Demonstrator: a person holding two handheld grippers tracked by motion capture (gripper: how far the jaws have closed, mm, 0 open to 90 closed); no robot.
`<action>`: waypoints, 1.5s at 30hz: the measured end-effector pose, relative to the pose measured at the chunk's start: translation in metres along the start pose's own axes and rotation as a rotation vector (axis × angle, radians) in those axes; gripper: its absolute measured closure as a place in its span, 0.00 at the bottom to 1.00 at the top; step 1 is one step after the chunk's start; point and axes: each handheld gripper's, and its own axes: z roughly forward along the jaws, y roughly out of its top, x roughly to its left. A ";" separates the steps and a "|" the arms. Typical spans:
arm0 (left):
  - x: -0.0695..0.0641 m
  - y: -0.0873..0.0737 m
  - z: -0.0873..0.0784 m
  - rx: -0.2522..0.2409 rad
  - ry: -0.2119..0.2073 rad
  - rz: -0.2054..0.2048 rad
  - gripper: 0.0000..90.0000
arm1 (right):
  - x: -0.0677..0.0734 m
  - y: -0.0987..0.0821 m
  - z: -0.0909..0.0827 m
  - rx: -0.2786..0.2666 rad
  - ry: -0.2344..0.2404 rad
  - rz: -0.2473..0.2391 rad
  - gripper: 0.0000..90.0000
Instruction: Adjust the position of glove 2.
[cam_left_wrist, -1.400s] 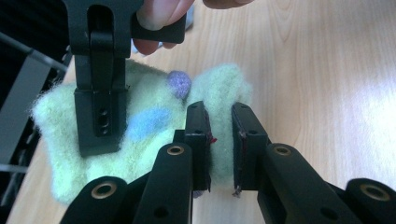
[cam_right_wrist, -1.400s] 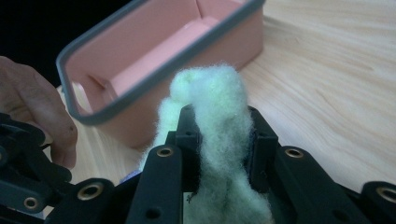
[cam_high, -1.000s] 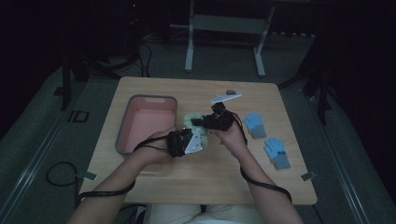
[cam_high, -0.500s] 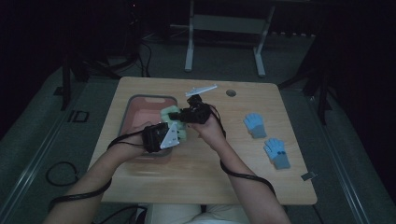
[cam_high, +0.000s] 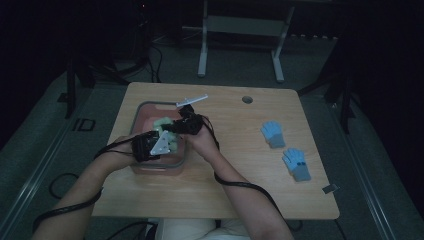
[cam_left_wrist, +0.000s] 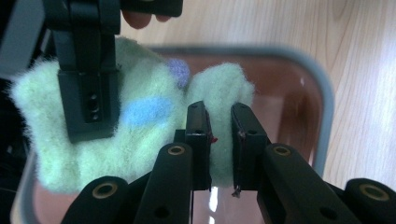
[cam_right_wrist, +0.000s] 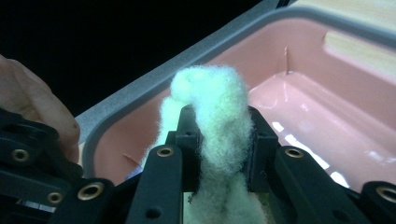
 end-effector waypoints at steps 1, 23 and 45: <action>0.000 -0.002 0.004 0.008 -0.002 0.002 0.88 | -0.001 -0.002 0.004 0.007 -0.002 0.003 0.80; 0.012 -0.013 0.064 0.103 -0.188 0.011 0.87 | -0.015 -0.005 0.029 0.180 -0.149 -0.019 0.54; 0.037 -0.011 0.025 -0.055 -0.061 -0.307 0.15 | -0.014 -0.001 -0.055 -0.021 -0.116 -0.073 0.19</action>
